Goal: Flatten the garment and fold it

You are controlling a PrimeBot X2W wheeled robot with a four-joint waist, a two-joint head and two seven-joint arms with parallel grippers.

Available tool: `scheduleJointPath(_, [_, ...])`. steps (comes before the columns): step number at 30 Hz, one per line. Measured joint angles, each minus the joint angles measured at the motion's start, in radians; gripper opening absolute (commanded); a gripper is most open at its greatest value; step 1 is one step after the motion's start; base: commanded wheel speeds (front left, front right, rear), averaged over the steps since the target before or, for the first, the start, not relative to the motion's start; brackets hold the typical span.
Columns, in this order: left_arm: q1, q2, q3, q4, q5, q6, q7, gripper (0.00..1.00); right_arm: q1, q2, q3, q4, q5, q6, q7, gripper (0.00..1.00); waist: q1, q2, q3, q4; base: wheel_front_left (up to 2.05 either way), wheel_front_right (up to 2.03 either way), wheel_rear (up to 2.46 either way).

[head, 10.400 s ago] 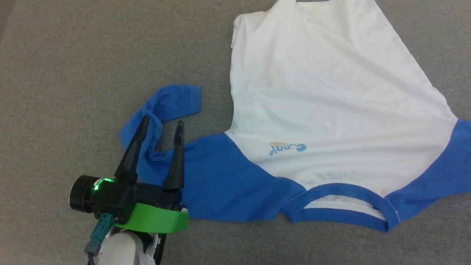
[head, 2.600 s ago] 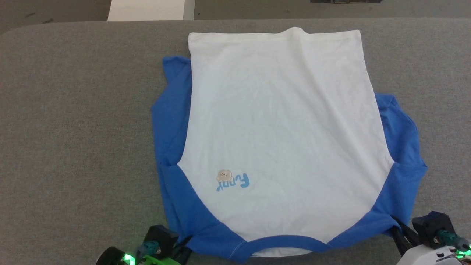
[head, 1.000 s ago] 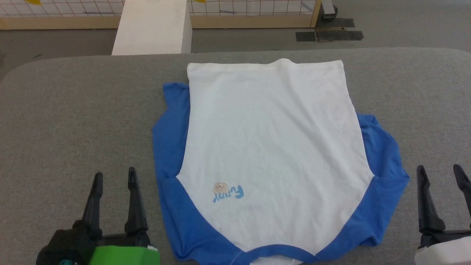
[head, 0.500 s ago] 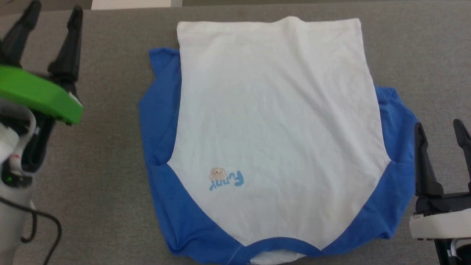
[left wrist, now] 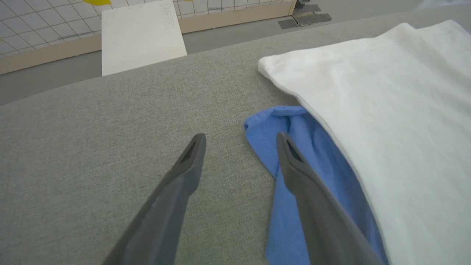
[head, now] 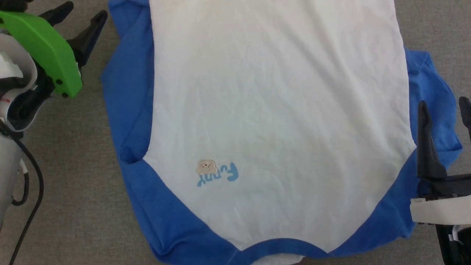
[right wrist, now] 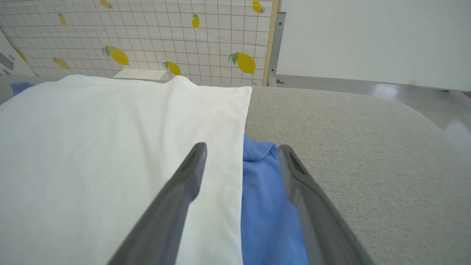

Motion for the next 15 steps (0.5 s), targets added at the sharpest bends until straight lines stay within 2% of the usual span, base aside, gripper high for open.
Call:
scheduleJointPath(12, [-0.063, 0.004, -0.055, 0.049, -0.016, -0.016, -0.027, 1.0, -0.012, 0.0, -0.001, 0.01, 0.002, 0.0, 0.002, 1.0, 0.0, 0.0, 0.103, -0.031, 0.0, 0.0, 0.0])
scheduleJointPath(13, [-0.068, 0.004, -0.059, 0.055, -0.016, -0.016, -0.034, 0.85, -0.013, 0.0, 0.0, 0.012, 0.002, 0.0, 0.002, 1.0, 0.0, 0.0, 0.106, -0.033, 0.0, 0.0, 0.0])
scheduleJointPath(14, [-0.074, 0.004, -0.063, 0.062, -0.016, -0.016, -0.04, 0.39, -0.015, 0.0, 0.0, 0.013, 0.003, 0.0, 0.002, 1.0, 0.0, 0.0, 0.109, -0.036, 0.0, 0.0, 0.0])
scheduleJointPath(15, [-0.077, 0.005, -0.068, 0.066, -0.016, -0.017, -0.048, 0.0, -0.016, 0.0, -0.001, 0.015, 0.003, 0.0, 0.002, 1.0, 0.0, 0.0, 0.112, -0.038, 0.0, 0.0, 0.0])
